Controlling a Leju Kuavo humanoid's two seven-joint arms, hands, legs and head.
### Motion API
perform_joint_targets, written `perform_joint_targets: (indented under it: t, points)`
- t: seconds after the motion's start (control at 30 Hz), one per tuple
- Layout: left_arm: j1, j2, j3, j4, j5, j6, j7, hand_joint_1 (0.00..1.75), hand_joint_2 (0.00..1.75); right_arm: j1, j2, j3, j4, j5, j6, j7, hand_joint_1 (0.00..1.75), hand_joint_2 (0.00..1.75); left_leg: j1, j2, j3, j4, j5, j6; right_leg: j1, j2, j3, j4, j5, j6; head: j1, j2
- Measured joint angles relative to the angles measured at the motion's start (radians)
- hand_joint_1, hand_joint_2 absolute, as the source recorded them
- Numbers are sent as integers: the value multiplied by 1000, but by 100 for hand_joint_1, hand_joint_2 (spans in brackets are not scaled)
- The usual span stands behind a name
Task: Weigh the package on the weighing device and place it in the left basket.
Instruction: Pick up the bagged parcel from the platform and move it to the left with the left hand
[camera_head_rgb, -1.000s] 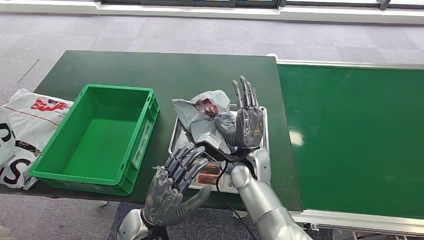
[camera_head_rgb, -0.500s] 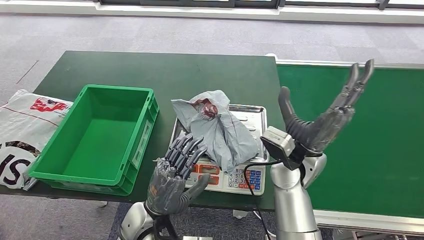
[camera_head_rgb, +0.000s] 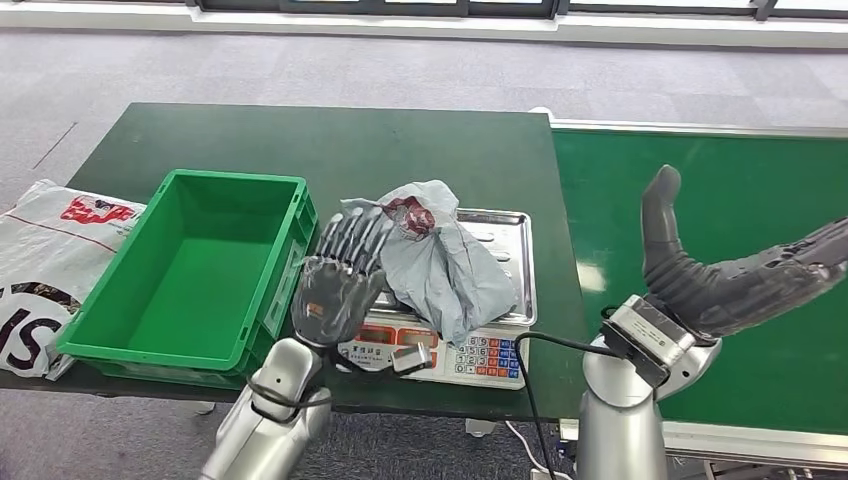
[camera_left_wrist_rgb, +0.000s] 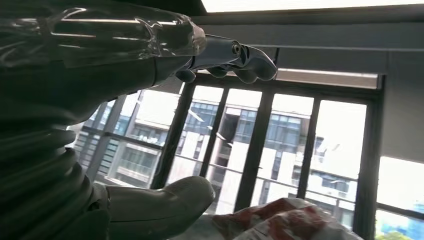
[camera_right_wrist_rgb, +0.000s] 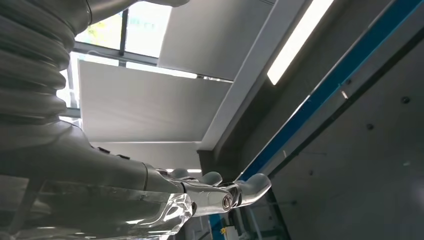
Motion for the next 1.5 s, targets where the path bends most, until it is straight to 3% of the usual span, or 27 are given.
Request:
perform_joint_targets:
  t: [0.1, 0.23, 0.27, 0.37, 0.47, 0.63, 0.87, 1.0, 1.07, 1.27, 1.5]
  points:
    - [-150, 21, -69, 150, -1, -27, 141, 0, 175, -2, 0, 17, 0, -13, 1, 0, 0, 175, 0, -1, -1, 0, 2, 0, 0, -1, 0, 0, 1, 0, 0, 0]
    - [-184, 24, -92, 185, -1, -37, 170, 0, 175, -3, 0, 20, 0, -14, 2, 0, 0, 175, 0, -1, -1, 0, 2, 0, 0, -1, 0, 0, 2, 0, 0, 0]
    - [-223, 25, -124, 227, -1, -43, 185, 0, 175, -3, 0, 24, 2, -14, 2, 0, 0, 175, 0, -1, -1, 0, 2, 0, 0, -1, 0, 0, 2, 0, 0, 0]
    - [-452, 2, -302, 493, -2, -91, 219, 0, 175, 1, -1, 34, 9, -6, 3, 0, 0, 175, 0, 0, -1, 0, 3, 0, 0, 0, -1, 0, 4, 0, 0, 0]
    - [-547, -31, -348, 607, -2, -110, 195, 0, 175, 6, -2, 33, 12, 6, 2, 0, 0, 175, 0, 0, -2, 0, 3, 0, -1, 0, -1, 0, 4, 0, 0, 0]
    - [-601, -75, -354, 683, 17, -111, 127, 0, 175, 13, -4, 31, 13, 19, 2, 0, 0, 175, 0, 0, -2, 0, 2, 0, 0, 0, -2, 0, 4, 0, 0, 0]
    - [-606, -122, -247, 710, 276, -168, -131, 0, 175, 27, -8, 24, 14, 33, 2, 0, 0, 175, 0, 0, -2, 0, 2, -1, 0, 0, -2, 0, 4, 0, 0, 0]
    - [-605, -141, -109, 711, 552, -325, -325, 0, 175, 34, -9, 23, 23, 45, 2, 0, 0, 175, 0, 0, -2, 0, 2, -1, 0, 0, -2, 0, 4, 0, 0, 0]
    - [-605, -147, -33, 710, 647, -393, -378, 0, 175, 35, -9, 23, 30, 49, 2, 0, 0, 175, 0, 0, -2, 0, 2, -1, 0, 0, -2, 0, 4, 0, 0, 0]
    - [-601, -160, 126, 710, 771, -502, -429, 0, 175, 39, -10, 24, 47, 56, 2, 0, 0, 175, 0, 0, -3, 0, 3, -1, 0, 0, -2, 0, 4, 0, 0, 0]
    - [-599, -167, 186, 710, 777, -508, -433, 0, 175, 41, -10, 25, 57, 57, 2, 0, 0, 175, 0, 0, -3, 0, 3, -1, 0, 0, -2, 0, 4, 0, 0, 0]
